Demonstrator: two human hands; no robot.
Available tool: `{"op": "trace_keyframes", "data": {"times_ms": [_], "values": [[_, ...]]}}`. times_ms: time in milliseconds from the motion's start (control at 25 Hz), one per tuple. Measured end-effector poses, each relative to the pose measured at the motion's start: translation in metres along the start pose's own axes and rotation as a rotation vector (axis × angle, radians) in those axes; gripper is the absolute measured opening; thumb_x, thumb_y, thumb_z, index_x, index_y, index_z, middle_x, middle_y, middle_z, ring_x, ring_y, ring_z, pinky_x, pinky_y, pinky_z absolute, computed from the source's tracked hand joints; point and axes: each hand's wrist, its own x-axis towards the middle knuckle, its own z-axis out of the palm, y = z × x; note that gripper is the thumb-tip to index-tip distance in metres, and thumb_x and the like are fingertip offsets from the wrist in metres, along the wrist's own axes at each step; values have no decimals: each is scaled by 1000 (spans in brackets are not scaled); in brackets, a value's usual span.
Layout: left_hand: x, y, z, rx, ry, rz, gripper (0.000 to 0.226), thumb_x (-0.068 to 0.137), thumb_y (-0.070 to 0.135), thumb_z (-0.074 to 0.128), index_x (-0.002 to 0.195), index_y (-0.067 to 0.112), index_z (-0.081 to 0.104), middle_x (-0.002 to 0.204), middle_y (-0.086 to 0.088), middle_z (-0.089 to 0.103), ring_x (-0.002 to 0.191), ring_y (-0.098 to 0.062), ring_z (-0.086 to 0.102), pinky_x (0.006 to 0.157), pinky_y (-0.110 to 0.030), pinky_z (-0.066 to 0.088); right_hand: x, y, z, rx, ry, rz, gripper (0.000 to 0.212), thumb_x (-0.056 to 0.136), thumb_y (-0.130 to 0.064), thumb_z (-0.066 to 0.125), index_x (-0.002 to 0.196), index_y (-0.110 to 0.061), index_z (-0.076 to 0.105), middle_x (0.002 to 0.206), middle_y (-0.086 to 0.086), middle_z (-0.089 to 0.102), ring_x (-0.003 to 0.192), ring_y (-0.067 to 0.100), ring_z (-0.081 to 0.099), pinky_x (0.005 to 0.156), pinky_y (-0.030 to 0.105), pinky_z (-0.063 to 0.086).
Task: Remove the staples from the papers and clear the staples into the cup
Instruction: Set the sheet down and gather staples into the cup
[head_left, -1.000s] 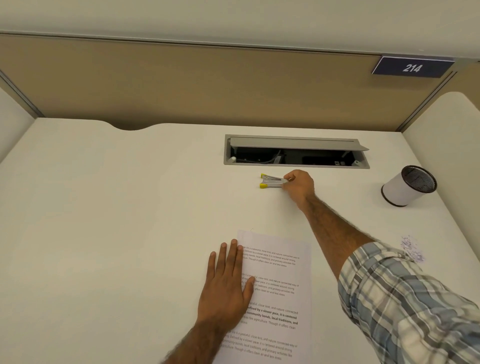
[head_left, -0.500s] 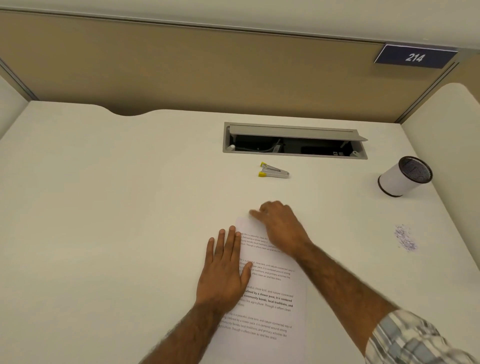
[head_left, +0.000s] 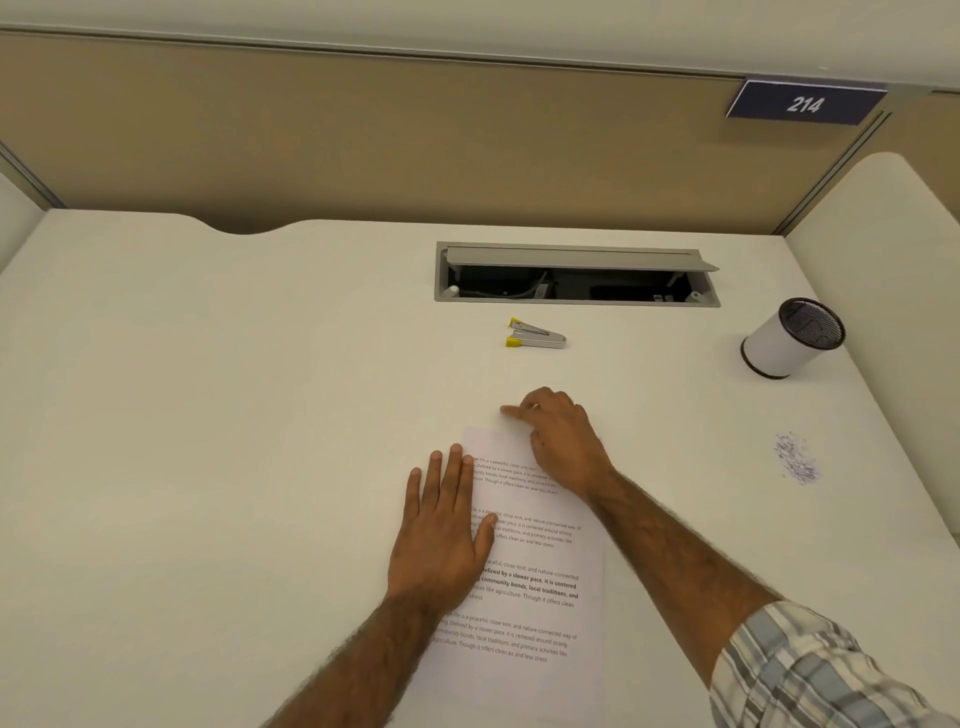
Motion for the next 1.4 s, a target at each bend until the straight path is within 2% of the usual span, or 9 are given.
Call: {"op": "trace_keyframes", "data": {"times_ms": [120, 200, 440, 640, 840, 960, 1160, 1280, 1400], "values": [[0, 0, 0, -5, -3, -3, 75, 107, 53, 25, 165, 13, 1, 174, -4, -8, 161, -22, -10, 128, -46, -2, 14, -2, -12, 325, 38, 223, 37, 92, 0, 49, 117, -15, 71, 111, 4, 65, 103, 18, 61, 93, 31, 48], [0, 0, -1, -8, -10, -3, 75, 107, 54, 23, 165, 14, -4, 174, -2, -12, 160, -20, -15, 129, -46, -4, 23, -7, -16, 318, 31, 288, 26, 92, -5, 55, 107, -13, 74, 108, 4, 68, 98, 17, 63, 89, 28, 49], [0, 1, -2, -19, -14, -1, 75, 107, 55, 19, 164, 16, -8, 173, -1, -17, 159, -19, -19, 128, -45, -7, 36, -29, -11, -103, -127, 164, 21, 96, -18, 52, 103, -14, 71, 106, 6, 65, 95, 27, 62, 84, 37, 49], [1, -1, 1, -26, -7, 0, 75, 107, 55, 22, 165, 15, -4, 174, -2, -12, 160, -21, -13, 128, -46, -4, 38, -47, -15, -520, -193, -18, 21, 89, -1, 51, 102, -12, 63, 104, 6, 60, 93, 26, 60, 80, 34, 38], [1, -1, 1, -17, -8, 0, 75, 107, 56, 18, 165, 15, -3, 174, -3, -12, 160, -22, -13, 128, -46, -4, 43, -56, -14, -607, -214, -74, 18, 86, -3, 61, 101, -12, 64, 103, 5, 61, 97, 25, 59, 89, 40, 40], [1, -1, 0, -19, -5, 0, 75, 107, 57, 18, 165, 15, -3, 174, -3, -12, 160, -22, -12, 128, -46, -4, 45, -51, -9, -481, -219, -22, 18, 88, -6, 55, 104, -10, 62, 105, 7, 61, 96, 26, 59, 78, 36, 40], [0, -1, -1, -27, -1, 6, 75, 107, 55, 20, 165, 14, -4, 174, -4, -12, 160, -21, -14, 128, -46, -4, 45, -22, -11, 97, -157, 285, 19, 89, -13, 47, 91, -9, 66, 94, 5, 67, 90, 28, 64, 75, 38, 52], [1, -1, -1, -28, 1, 7, 75, 107, 54, 21, 165, 14, -2, 174, -4, -9, 160, -22, -11, 128, -47, -2, 36, -6, -15, 50, -134, 123, 35, 95, -5, 45, 116, -16, 71, 109, 6, 66, 101, 25, 60, 89, 37, 48], [0, -1, 0, -23, 1, 7, 75, 107, 54, 22, 165, 13, -1, 174, -4, -9, 160, -22, -12, 128, -47, -2, 18, -1, -11, -257, -148, -102, 54, 92, 0, 46, 140, -24, 54, 121, 5, 57, 107, 26, 52, 87, 38, 45]]}}
